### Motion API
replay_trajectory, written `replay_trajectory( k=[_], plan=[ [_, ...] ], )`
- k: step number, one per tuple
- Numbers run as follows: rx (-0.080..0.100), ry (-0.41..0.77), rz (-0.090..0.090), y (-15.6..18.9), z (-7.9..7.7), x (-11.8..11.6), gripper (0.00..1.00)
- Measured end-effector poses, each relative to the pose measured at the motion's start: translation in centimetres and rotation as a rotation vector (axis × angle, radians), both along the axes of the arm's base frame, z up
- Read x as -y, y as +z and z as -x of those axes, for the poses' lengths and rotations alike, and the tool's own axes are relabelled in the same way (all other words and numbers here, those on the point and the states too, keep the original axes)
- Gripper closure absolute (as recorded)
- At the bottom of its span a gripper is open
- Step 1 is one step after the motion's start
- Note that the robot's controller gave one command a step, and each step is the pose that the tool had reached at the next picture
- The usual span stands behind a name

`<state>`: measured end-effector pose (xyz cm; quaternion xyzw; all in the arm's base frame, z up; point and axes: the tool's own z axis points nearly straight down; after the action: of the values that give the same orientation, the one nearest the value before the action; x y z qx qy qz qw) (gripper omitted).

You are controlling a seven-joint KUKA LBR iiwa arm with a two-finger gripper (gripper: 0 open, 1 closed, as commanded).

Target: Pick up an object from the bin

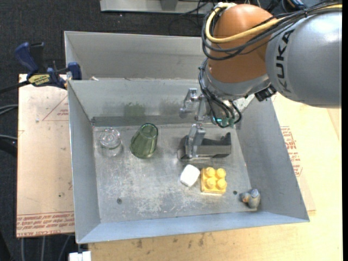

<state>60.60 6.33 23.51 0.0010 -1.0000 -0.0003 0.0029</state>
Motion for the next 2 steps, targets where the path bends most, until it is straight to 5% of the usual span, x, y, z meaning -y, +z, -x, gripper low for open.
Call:
replay_trajectory(
  k=[1, 2],
  plan=[
    [0.007, -0.001, -0.001, 0.4, -0.1, 0.0, 0.00],
    [0.017, 0.138, -0.002, -1.6, 1.7, 1.0, 0.00]
  ],
)
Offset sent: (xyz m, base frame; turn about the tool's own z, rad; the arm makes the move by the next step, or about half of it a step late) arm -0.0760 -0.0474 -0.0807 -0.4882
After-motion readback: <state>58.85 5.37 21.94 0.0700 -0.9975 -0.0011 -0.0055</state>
